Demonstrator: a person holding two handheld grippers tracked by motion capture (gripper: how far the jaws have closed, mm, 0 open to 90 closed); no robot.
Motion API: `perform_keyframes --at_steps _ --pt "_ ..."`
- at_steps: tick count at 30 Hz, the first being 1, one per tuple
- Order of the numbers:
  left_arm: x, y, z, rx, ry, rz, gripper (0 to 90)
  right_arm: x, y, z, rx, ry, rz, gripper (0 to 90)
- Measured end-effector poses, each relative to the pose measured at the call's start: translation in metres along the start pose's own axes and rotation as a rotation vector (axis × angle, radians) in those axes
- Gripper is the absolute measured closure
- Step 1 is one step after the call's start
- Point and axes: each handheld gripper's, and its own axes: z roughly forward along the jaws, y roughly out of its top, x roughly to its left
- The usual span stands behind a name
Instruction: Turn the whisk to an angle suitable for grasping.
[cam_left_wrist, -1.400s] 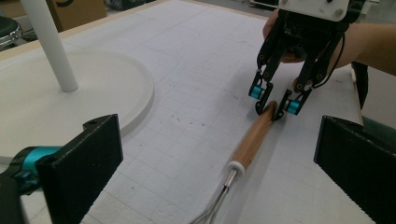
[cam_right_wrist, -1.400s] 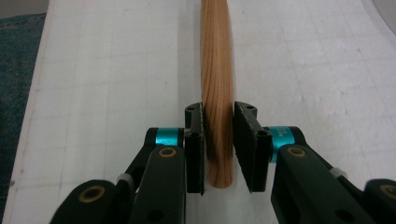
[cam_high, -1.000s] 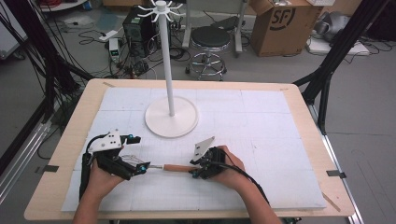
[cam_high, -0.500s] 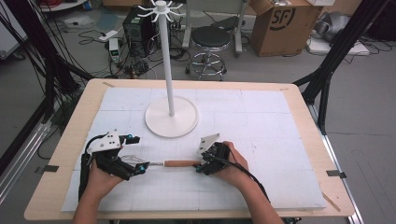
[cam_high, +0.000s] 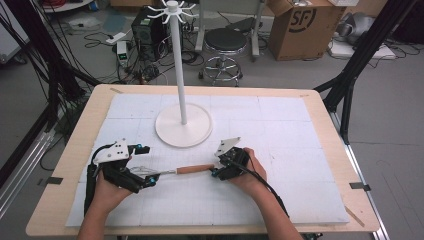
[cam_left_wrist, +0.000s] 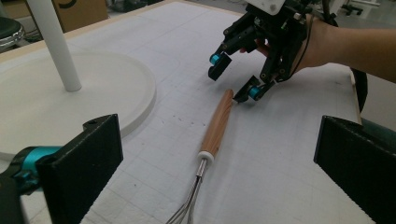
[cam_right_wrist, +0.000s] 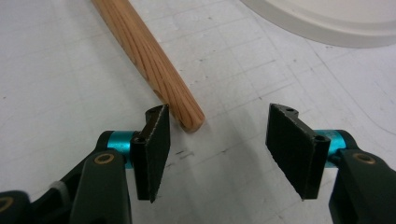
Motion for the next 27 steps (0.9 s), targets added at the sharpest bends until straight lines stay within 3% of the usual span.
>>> perform_keyframes --at_steps 4,5,7,10,14,15,21,27 --pt "0.0 0.0 0.0 0.004 -0.002 0.0 1.8 -0.002 -0.001 -0.001 -0.008 0.001 0.021 36.4" --pt "0.001 0.0 0.0 0.005 -0.003 0.003 1.8 -0.004 -0.002 -0.004 -0.041 0.053 0.034 34.1" --pt "0.001 -0.001 0.0 0.001 0.001 -0.006 1.8 -0.004 -0.002 -0.007 -0.048 0.064 0.038 33.1" --pt "0.001 -0.001 0.0 0.005 -0.005 -0.006 1.7 -0.008 -0.005 -0.022 -0.116 0.105 0.074 30.8" --pt "0.001 -0.001 -0.001 0.005 -0.003 -0.004 1.8 -0.01 -0.01 -0.038 -0.151 0.106 0.093 28.0" --pt "0.001 -0.001 -0.001 0.003 -0.003 -0.003 1.7 -0.01 -0.015 -0.049 -0.179 0.115 0.094 27.6" --pt "0.001 -0.001 -0.001 0.003 0.002 -0.007 1.7 -0.011 -0.036 -0.078 -0.263 0.091 0.108 20.9" --pt "0.0 -0.001 -0.001 0.003 0.002 -0.004 1.7 -0.009 -0.06 -0.102 -0.306 0.052 0.141 14.6"
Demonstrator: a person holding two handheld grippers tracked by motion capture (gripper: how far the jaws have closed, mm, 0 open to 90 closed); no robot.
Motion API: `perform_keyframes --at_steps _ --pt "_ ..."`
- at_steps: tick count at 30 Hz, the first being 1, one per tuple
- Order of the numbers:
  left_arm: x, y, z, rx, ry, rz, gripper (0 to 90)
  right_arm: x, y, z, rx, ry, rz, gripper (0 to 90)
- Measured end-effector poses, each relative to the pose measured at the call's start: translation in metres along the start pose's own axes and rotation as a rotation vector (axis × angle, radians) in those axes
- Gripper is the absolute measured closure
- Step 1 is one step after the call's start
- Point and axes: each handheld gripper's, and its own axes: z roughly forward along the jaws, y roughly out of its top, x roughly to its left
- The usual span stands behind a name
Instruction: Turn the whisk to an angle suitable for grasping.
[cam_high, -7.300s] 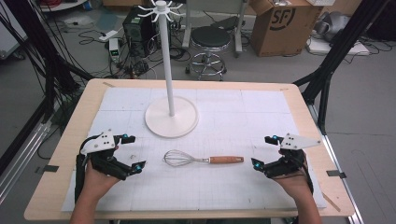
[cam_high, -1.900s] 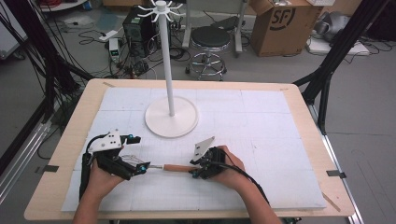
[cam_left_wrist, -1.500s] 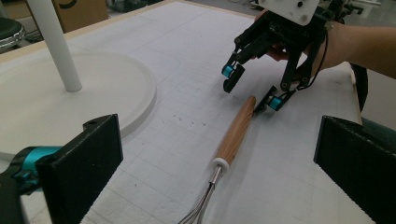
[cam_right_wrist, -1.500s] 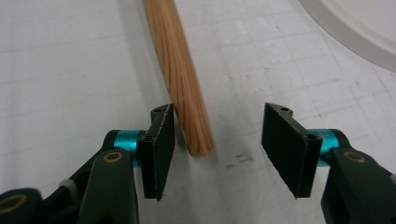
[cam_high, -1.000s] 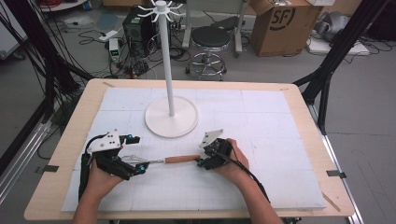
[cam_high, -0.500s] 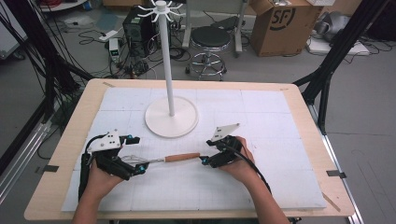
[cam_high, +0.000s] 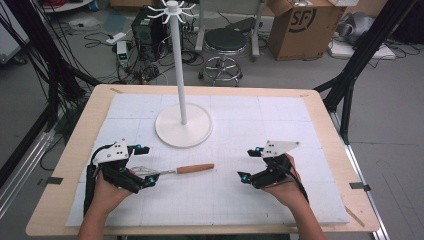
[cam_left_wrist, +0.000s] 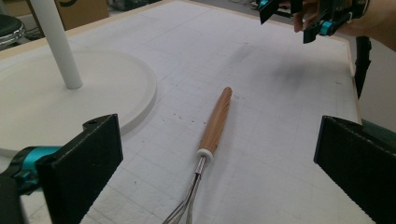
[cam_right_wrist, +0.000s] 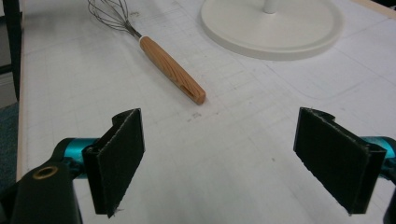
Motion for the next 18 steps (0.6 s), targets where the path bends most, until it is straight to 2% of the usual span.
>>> perform_keyframes --at_steps 1,5,8,11,14,18 --pt "0.0 0.0 0.0 0.0 0.001 0.0 1.7 0.0 -0.003 -0.004 -0.009 -0.001 0.013 13.9" --pt "0.0 0.0 0.001 0.001 0.001 -0.005 1.7 -0.001 -0.01 -0.016 -0.037 -0.017 0.013 12.1" --pt "-0.001 0.001 0.0 -0.001 0.0 0.001 1.7 -0.002 -0.015 -0.027 -0.087 -0.032 0.013 11.0" --pt "-0.002 0.001 0.0 0.0 -0.003 -0.001 1.7 -0.004 -0.018 -0.036 -0.117 -0.032 0.036 9.2" --pt "-0.001 0.001 0.0 0.002 0.001 0.004 1.7 -0.007 -0.019 -0.038 -0.137 -0.04 0.041 2.8" --pt "-0.002 0.0 0.001 0.0 0.0 0.004 1.7 -0.007 -0.02 -0.035 -0.13 -0.051 0.033 0.6"
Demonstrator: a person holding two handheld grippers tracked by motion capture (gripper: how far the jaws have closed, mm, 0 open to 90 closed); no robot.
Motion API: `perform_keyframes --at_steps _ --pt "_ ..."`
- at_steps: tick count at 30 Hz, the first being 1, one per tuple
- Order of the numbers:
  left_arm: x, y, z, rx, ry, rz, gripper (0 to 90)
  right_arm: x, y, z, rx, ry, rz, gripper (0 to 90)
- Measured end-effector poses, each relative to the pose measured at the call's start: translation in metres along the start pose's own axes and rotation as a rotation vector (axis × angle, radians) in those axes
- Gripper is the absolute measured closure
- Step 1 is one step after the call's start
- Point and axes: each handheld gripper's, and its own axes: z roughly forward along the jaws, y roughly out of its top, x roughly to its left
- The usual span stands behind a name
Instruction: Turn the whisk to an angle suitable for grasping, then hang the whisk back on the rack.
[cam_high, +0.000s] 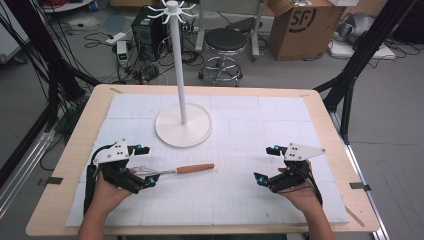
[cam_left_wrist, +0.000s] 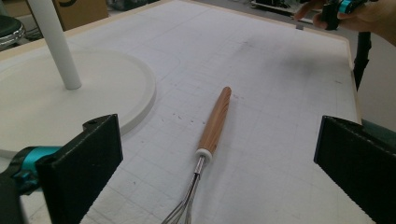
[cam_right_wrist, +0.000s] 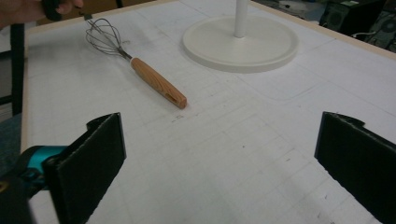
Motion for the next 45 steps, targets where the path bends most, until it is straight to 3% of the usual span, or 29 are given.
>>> perform_keyframes --at_steps 17,28,45 --pt "-0.005 0.004 0.003 0.026 0.007 0.019 1.7 -0.002 -0.005 0.004 0.032 0.007 0.006 0.6" --pt "-0.011 0.022 0.021 0.121 0.008 0.049 1.6 -0.005 -0.005 0.004 0.03 0.008 0.006 0.6" --pt "-0.011 0.048 0.066 0.308 -0.017 0.08 1.7 -0.007 -0.006 0.006 0.045 0.0 0.006 0.7"
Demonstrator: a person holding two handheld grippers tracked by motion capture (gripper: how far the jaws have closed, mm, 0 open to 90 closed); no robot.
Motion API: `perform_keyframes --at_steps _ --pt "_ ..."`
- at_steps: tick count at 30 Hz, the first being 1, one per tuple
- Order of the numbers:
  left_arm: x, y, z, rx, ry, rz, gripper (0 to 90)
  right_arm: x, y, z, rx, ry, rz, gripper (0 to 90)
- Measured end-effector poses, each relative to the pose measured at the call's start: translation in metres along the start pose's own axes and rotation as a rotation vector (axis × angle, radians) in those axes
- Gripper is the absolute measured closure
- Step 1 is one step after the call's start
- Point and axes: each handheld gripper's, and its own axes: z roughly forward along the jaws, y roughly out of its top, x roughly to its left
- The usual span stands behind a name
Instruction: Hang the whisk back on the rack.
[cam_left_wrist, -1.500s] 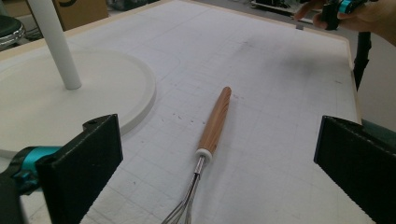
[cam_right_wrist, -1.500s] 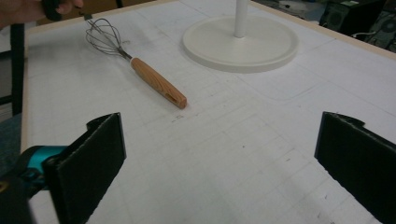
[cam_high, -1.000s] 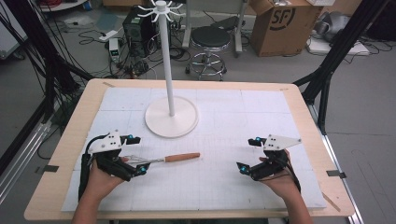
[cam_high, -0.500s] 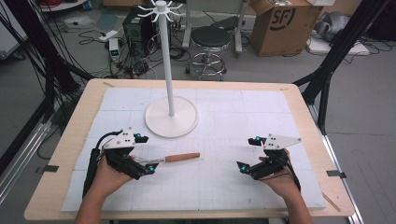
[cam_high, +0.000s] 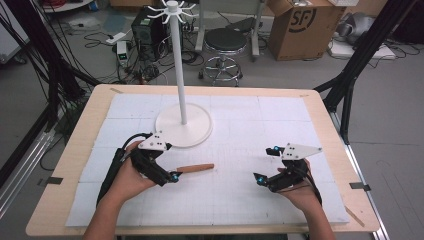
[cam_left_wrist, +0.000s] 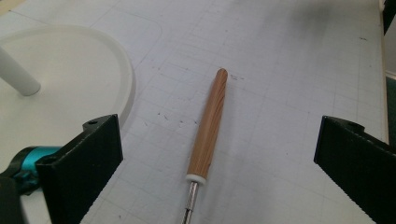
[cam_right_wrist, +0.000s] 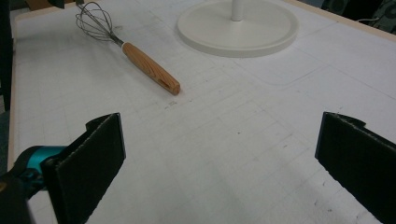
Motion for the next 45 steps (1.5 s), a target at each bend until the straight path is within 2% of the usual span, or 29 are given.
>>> perform_keyframes --at_steps 2,9,16,20,26,31,37,41,45 --pt "0.001 0.003 0.005 0.033 0.0 0.001 1.7 0.0 0.0 0.001 0.005 -0.002 -0.001 0.7" --pt "-0.001 0.015 0.025 0.158 -0.008 0.051 1.7 0.0 0.0 0.003 0.015 0.001 -0.007 0.7" --pt "0.003 0.016 0.045 0.282 -0.018 0.048 1.8 0.0 0.0 0.002 0.01 0.002 -0.005 0.7" --pt "0.004 0.014 0.053 0.329 -0.013 0.055 1.8 0.001 0.0 0.002 0.015 0.005 -0.007 0.7" --pt "0.007 0.009 0.058 0.394 -0.026 0.05 13.7 0.001 0.0 0.004 0.023 0.006 -0.014 0.7" --pt "0.006 0.007 0.06 0.435 -0.031 0.052 33.4 0.001 0.0 0.005 0.029 0.009 -0.014 0.7" --pt "0.006 0.005 0.065 0.478 -0.041 0.06 46.3 0.002 0.0 0.006 0.034 0.009 -0.023 0.7" --pt "0.008 0.003 0.067 0.504 -0.029 0.038 53.0 0.002 -0.001 0.007 0.038 0.011 -0.024 0.7" --pt "0.011 0.003 0.067 0.522 -0.021 0.035 59.1 0.002 -0.001 0.008 0.043 0.011 -0.022 0.7"
